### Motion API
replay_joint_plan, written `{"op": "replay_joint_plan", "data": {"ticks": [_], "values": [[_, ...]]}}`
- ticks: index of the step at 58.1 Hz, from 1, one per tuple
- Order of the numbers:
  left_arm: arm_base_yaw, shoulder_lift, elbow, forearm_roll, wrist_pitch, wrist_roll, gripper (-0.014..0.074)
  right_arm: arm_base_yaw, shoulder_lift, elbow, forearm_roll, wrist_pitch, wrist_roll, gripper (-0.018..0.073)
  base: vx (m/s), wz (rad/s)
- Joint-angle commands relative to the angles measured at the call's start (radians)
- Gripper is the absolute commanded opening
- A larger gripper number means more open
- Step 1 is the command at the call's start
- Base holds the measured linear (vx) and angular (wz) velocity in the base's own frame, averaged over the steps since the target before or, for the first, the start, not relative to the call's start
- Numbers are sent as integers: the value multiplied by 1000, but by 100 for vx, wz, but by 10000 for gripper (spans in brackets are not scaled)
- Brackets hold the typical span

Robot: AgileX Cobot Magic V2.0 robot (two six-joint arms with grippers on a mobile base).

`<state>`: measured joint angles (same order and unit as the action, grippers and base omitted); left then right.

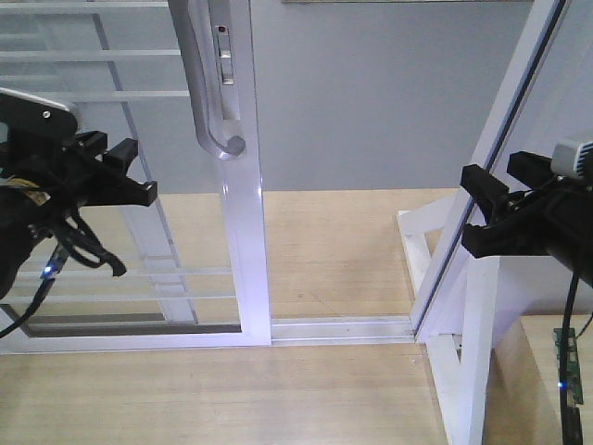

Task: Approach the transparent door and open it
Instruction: 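Reach the left gripper to the silver handle and grasp it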

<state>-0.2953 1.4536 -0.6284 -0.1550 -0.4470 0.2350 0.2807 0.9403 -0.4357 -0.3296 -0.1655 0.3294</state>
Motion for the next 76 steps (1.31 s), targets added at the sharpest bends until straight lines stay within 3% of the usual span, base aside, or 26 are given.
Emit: {"op": "replay_joint_plan", "data": {"ticks": [1, 27, 36, 43, 59, 68, 76], "values": [[-6, 26, -89, 3, -127, -15, 363, -4, -12, -30, 1, -75, -1, 392, 0, 0], [-7, 223, -387, 28, -174, -17, 476, -4, -12, -30, 1, -11, -3, 392, 0, 0], [-20, 281, -462, 28, -178, -20, 479, -4, -12, -30, -1, 9, -4, 392, 0, 0], [-42, 314, -515, 28, -183, -78, 479, -4, -12, -30, -7, 37, -5, 392, 0, 0], [-41, 422, -631, 23, -196, -51, 478, -4, -12, -30, -7, 57, -5, 392, 0, 0], [-40, 462, -651, -37, -237, 26, 459, -4, -12, -30, -7, 57, -5, 392, 0, 0], [-28, 471, -651, -194, -248, 93, 421, -4, -12, -30, -7, 57, -5, 392, 0, 0]]}}
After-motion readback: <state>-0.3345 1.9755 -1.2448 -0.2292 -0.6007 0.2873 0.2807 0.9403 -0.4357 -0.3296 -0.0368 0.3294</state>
